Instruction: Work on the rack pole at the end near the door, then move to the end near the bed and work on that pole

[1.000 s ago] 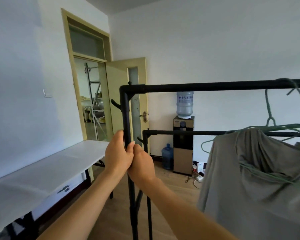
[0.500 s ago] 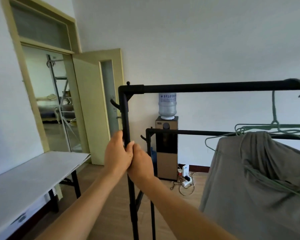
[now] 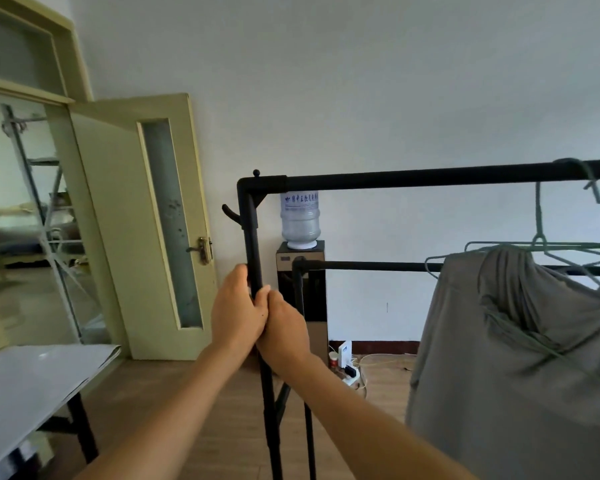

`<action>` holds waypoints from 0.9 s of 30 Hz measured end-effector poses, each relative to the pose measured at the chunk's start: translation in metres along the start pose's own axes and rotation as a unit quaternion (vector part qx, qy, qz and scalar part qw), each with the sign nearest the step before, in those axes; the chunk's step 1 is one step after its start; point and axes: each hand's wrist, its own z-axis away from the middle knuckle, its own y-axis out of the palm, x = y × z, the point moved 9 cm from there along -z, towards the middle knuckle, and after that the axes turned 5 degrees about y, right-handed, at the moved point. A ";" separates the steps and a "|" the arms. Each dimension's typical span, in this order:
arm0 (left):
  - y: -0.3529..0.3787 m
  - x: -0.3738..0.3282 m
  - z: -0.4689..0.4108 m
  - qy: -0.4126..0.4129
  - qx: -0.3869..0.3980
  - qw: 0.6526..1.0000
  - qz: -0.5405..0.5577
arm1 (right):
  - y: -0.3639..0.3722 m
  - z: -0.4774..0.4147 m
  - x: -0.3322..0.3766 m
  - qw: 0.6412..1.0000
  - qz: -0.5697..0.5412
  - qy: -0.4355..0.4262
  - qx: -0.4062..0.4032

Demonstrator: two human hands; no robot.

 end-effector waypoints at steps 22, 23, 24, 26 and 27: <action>0.009 -0.008 0.004 -0.104 0.053 0.993 0.002 | -0.039 0.005 -0.010 0.998 -0.049 0.025 0.030; 0.005 -0.012 0.006 -0.109 0.041 0.993 0.017 | -0.045 0.008 -0.009 0.998 -0.053 0.015 0.027; -0.002 -0.014 0.010 -0.111 0.016 0.993 0.030 | -0.047 0.012 -0.007 0.998 -0.055 0.005 0.026; -0.019 -0.033 0.020 -0.073 -0.067 0.993 0.063 | -0.060 0.020 -0.006 0.998 -0.051 -0.022 0.016; -0.026 -0.047 0.027 -0.046 -0.096 0.990 0.087 | -0.070 0.025 -0.005 0.998 -0.047 -0.032 0.009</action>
